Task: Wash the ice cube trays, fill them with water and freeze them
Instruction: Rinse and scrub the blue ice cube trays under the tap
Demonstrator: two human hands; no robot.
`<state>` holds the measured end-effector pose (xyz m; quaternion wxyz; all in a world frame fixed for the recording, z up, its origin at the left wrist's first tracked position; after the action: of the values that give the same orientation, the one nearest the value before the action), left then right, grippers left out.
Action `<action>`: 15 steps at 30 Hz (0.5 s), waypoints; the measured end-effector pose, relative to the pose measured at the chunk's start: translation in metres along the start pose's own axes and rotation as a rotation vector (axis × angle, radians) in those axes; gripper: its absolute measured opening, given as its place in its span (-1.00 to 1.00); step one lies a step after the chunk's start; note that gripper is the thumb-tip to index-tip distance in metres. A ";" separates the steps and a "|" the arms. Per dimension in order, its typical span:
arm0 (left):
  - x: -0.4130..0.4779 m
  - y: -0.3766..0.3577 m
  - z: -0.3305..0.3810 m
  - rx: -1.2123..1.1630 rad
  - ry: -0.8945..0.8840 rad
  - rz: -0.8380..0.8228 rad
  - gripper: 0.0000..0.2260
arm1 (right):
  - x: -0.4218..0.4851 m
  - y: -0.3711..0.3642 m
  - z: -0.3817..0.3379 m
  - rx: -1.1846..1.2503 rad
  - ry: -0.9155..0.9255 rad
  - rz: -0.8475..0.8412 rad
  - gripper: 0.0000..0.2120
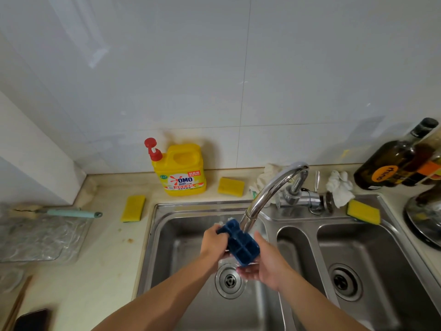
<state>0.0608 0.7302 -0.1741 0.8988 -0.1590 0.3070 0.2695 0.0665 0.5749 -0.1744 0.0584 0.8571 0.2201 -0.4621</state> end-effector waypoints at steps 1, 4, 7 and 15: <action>-0.002 0.001 0.000 -0.006 -0.011 -0.014 -0.79 | 0.000 -0.003 0.003 0.031 -0.023 -0.014 -0.44; -0.007 0.000 -0.001 -0.039 -0.043 -0.065 -0.78 | 0.000 -0.009 0.007 0.108 -0.045 -0.044 -0.44; -0.011 -0.006 0.002 -0.070 -0.078 -0.139 -0.77 | -0.002 -0.002 0.002 0.139 -0.012 0.001 -0.50; -0.024 -0.018 -0.002 -0.103 0.034 -0.193 -0.79 | -0.018 0.021 -0.021 0.069 0.047 0.116 -0.32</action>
<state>0.0542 0.7056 -0.1575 0.9059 -0.2384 0.2913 0.1943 0.0836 0.5565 -0.1498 0.0504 0.8806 0.1552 -0.4449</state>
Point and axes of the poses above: each hand's wrist, its own x-axis towards the middle knuckle, its own y-axis out of the back of the hand, z = x × y, the point moved 8 cm from there along x, towards the middle knuckle, and after that the axes turned 14 degrees about -x, right-handed, at the moved point
